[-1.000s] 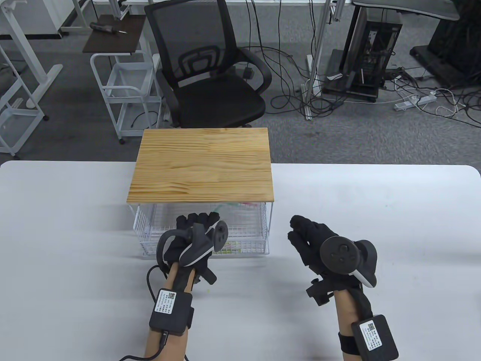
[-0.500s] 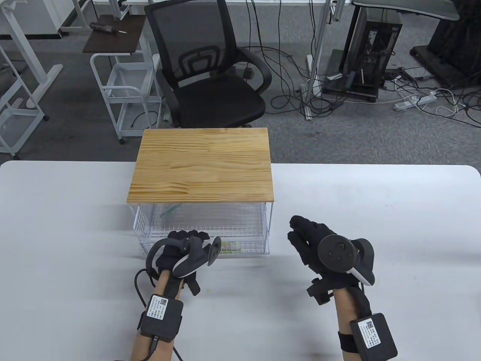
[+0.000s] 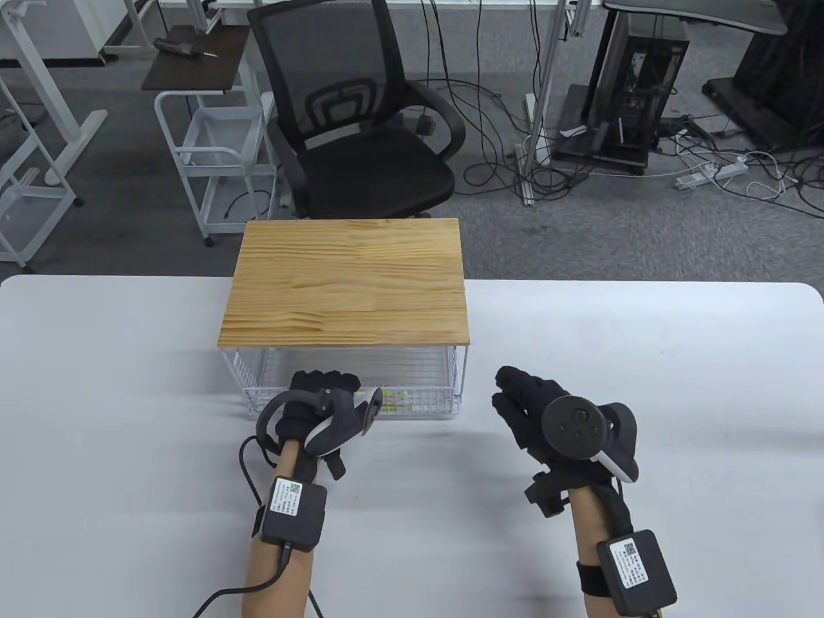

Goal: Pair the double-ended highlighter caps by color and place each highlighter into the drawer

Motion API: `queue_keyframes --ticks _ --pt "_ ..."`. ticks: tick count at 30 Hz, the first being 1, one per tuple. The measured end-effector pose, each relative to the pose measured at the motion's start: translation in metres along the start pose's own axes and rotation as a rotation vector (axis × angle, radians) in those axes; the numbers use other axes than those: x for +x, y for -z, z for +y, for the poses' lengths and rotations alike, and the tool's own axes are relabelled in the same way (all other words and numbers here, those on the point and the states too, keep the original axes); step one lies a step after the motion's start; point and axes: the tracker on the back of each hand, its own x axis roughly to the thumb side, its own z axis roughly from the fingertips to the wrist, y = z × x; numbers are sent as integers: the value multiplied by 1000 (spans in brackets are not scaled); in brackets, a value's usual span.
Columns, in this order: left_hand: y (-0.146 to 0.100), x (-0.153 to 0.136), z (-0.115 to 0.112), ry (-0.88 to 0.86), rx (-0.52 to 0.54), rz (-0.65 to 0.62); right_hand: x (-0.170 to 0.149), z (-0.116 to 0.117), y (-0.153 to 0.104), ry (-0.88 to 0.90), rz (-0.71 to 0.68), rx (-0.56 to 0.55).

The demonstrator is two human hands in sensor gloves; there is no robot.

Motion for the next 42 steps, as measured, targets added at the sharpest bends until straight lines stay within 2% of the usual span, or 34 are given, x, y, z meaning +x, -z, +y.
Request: queue_keyframes --ticks 14,20,22,24,27,30,33,35,37,38,42 --pt "34 6 -5 13 -19 67 -1 7 6 -2 3 14" --pt "38 6 -7 4 -42 79 -1 7 6 -3 4 15" --pt "36 7 -5 4 -83 74 1 9 6 -11 -1 24" --pt "27 7 2 45 -118 61 4 10 4 -46 -8 30" --pt "1 1 24 44 -143 47 12 13 0 -141 12 48" --pt "-34 -11 47 -65 -83 -4 24 20 -6 -235 56 98" --pt "-75 -28 68 -226 -6 10 37 31 -15 -324 89 132" --pt "-93 -34 72 -301 9 25 44 37 -24 -382 97 156" --pt "-108 -41 70 -357 -23 55 52 43 -35 -467 113 184" --pt "-114 -44 66 -374 -35 71 57 45 -44 -522 125 186" --pt "-129 -49 48 -410 -23 92 61 54 -58 -557 160 192"
